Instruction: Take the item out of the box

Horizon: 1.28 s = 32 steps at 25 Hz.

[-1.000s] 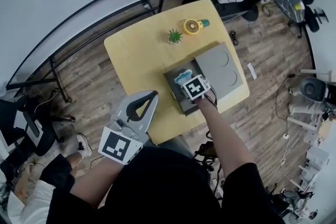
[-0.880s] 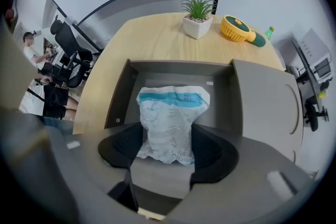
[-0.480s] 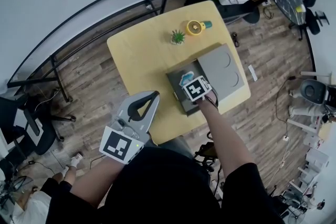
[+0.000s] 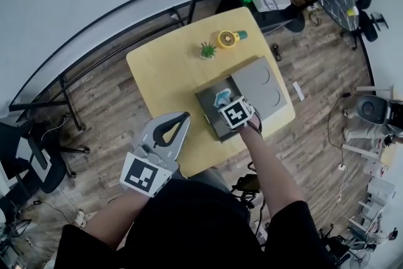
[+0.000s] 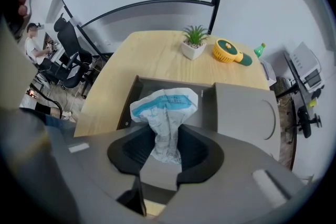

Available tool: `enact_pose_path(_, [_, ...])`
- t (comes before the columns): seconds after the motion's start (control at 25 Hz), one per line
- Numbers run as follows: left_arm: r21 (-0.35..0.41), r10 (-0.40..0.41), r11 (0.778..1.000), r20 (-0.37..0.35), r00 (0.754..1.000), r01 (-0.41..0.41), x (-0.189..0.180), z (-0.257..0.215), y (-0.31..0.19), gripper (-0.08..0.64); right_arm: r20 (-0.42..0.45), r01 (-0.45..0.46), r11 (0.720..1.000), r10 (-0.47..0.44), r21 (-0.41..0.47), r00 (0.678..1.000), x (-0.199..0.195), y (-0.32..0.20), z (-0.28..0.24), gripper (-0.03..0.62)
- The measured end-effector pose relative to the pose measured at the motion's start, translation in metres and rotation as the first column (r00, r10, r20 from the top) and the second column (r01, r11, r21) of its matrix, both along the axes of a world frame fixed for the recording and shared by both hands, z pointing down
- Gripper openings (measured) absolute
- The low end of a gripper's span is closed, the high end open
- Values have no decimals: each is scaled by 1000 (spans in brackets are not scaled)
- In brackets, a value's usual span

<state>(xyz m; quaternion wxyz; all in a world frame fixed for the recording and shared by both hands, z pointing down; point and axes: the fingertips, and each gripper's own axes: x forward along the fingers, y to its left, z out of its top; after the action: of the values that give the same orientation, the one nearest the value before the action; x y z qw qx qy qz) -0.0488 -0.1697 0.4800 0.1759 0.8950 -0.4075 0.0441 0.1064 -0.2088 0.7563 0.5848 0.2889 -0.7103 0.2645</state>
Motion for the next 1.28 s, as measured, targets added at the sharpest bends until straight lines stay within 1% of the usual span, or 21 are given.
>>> enact_pose_path(0.16, [30, 9, 1000, -8, 1000, -9, 6, -11, -4, -2, 27, 5, 996, -8, 91, 1000, 0, -11, -40, 138])
enact_pose_path(0.32, [61, 32, 998, -6, 999, -32, 16, -25, -9, -2, 78, 2, 979, -18, 202, 997, 0, -23, -94, 138])
enact_pose_path(0.44, [86, 49, 995, -11, 999, -48, 26, -38, -13, -2, 120, -5, 952, -33, 306, 992, -1, -30, -145, 137])
enact_pose_path(0.56, [111, 66, 992, -15, 998, -64, 37, -52, -20, -2, 147, -10, 904, -59, 427, 987, 2, -34, -203, 135])
enact_pose_path(0.64, [147, 75, 987, -20, 997, -71, 44, -63, -26, -2, 172, -23, 861, -75, 508, 982, 2, -34, -242, 135])
enact_pose_path(0.72, [215, 82, 974, -27, 996, -74, 50, -77, -32, -2, 199, -46, 808, -89, 587, 976, 3, -32, -282, 135])
enact_pose_path(0.8, [262, 88, 962, -28, 996, -78, 55, -89, -37, -2, 223, -73, 748, -102, 660, 969, 4, -26, -318, 135])
enact_pose_path(0.96, [305, 100, 949, -28, 995, -87, 64, -113, -40, -2, 266, -139, 613, -121, 778, 956, 8, -11, -379, 135])
enact_pose_path(1.12, [340, 104, 936, -24, 994, -90, 70, -133, -41, -2, 343, -245, 488, -122, 838, 931, 15, 5, -418, 135])
enact_pose_path(1.16, [343, 105, 935, -24, 994, -90, 70, -137, -41, -2, 364, -272, 461, -122, 845, 923, 17, 10, -423, 135])
enact_pose_path(1.2, [348, 106, 933, -24, 994, -91, 71, -140, -40, -2, 385, -297, 440, -123, 847, 915, 19, 14, -427, 135])
enact_pose_path(1.28, [361, 110, 928, -21, 994, -95, 73, -147, -39, -2, 426, -344, 408, -127, 846, 896, 23, 24, -435, 135])
